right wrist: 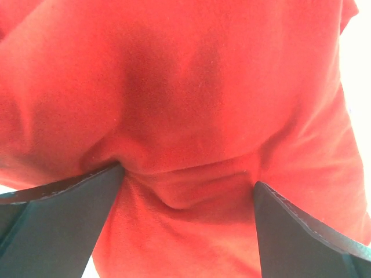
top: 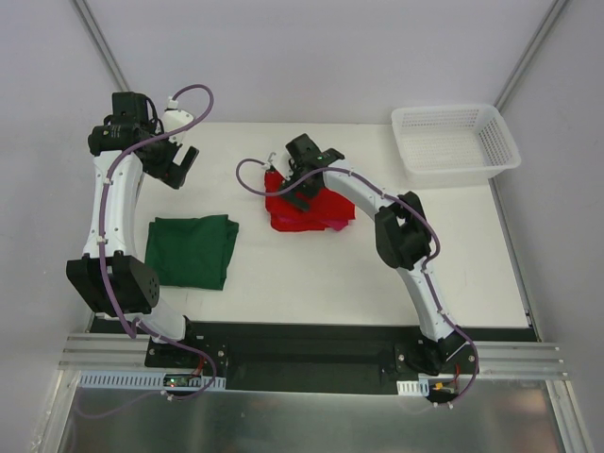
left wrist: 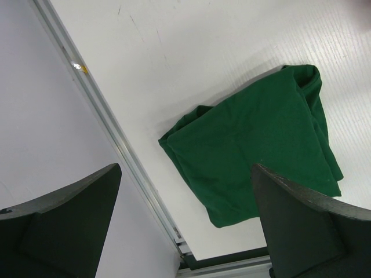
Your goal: Fold and stack the t-shirts
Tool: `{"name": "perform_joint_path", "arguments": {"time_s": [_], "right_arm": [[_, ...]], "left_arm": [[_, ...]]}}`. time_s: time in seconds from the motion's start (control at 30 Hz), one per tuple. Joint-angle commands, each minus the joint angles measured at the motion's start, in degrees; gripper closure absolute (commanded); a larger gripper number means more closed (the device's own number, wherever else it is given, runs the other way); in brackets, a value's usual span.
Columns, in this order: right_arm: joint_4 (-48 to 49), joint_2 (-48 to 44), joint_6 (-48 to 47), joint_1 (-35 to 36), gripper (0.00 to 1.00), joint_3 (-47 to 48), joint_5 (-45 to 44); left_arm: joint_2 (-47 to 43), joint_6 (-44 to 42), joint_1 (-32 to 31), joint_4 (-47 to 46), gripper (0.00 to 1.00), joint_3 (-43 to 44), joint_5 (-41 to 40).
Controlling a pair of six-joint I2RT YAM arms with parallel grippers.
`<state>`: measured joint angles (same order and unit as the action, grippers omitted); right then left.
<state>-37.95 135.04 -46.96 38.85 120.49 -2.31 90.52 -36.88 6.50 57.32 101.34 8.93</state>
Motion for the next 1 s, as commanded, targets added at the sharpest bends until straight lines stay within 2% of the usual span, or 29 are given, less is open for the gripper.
{"name": "perform_joint_path", "arguments": {"time_s": [0.0, 0.23, 0.27, 0.63, 0.83, 0.97], "right_arm": [[-5.9, -3.5, 1.4, -0.1, 0.00, 1.0, 0.5], [-8.1, -1.2, 3.1, 1.2, 0.00, 4.3, 1.8], [-8.6, -0.2, 3.7, 1.3, 0.00, 5.7, 4.0], [-11.3, 1.9, 13.8, 2.2, 0.00, 6.9, 9.2], [-10.9, 2.2, 13.9, 2.5, 0.00, 7.5, 10.0], [-10.9, 0.9, 10.8, 2.7, 0.00, 7.0, 7.3]], "left_arm": [[-0.1, 0.3, 0.5, 0.6, 0.05, 1.8, 1.4], [-0.3, 0.3, 0.6, 0.6, 0.05, 1.9, 1.8], [-0.3, 0.2, 0.5, 0.6, 0.05, 1.8, 2.0], [-3.1, -0.7, 0.6, 0.5, 0.05, -1.3, 1.1], [-3.2, -0.7, 0.5, 0.5, 0.05, -1.2, 1.1], [-3.3, -0.8, 0.5, 0.6, 0.05, -1.4, 1.0]]}}
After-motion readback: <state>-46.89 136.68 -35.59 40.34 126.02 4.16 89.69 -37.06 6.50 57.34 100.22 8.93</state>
